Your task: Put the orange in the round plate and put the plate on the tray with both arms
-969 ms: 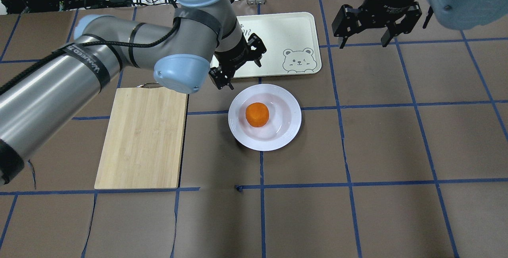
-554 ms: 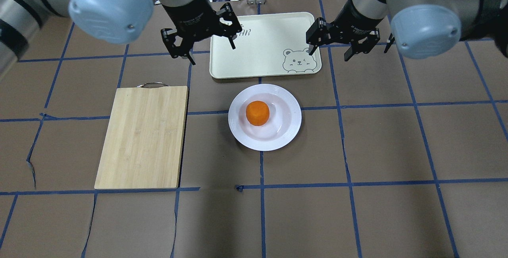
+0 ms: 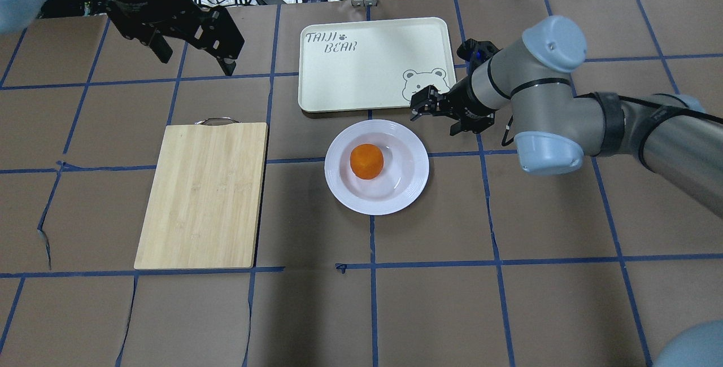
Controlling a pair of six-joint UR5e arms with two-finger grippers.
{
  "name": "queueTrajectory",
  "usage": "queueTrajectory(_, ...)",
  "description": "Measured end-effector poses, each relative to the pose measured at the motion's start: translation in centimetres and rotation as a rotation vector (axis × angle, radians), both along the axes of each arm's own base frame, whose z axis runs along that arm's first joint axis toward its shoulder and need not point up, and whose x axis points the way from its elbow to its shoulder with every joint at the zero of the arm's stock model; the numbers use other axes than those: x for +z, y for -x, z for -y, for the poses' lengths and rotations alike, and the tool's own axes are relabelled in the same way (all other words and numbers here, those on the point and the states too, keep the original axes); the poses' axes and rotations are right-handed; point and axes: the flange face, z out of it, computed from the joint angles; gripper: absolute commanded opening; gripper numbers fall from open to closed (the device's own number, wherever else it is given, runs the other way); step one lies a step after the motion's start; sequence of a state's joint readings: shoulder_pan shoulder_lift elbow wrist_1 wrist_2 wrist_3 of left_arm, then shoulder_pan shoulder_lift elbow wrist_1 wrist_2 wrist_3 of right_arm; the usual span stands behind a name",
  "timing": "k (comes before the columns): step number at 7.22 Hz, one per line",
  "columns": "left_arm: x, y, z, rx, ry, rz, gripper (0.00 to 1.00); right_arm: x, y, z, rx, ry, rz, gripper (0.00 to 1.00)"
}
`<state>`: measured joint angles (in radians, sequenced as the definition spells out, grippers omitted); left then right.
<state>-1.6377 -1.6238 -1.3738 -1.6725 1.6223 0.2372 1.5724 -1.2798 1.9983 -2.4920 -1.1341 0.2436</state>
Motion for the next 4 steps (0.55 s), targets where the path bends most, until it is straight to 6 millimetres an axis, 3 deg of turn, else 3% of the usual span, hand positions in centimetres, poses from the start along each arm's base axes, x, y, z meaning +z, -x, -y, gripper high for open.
queueTrajectory(2,0.9,-0.4,-0.6,-0.036,0.019,0.015,1.00,-3.3,-0.1,-1.1,-0.003,-0.010,0.012,1.00)
queueTrajectory(4,0.2,-0.7,0.1,-0.001,0.018,0.012,1.00,-5.9,-0.4,-1.1,-0.007,-0.017,0.017,1.00)
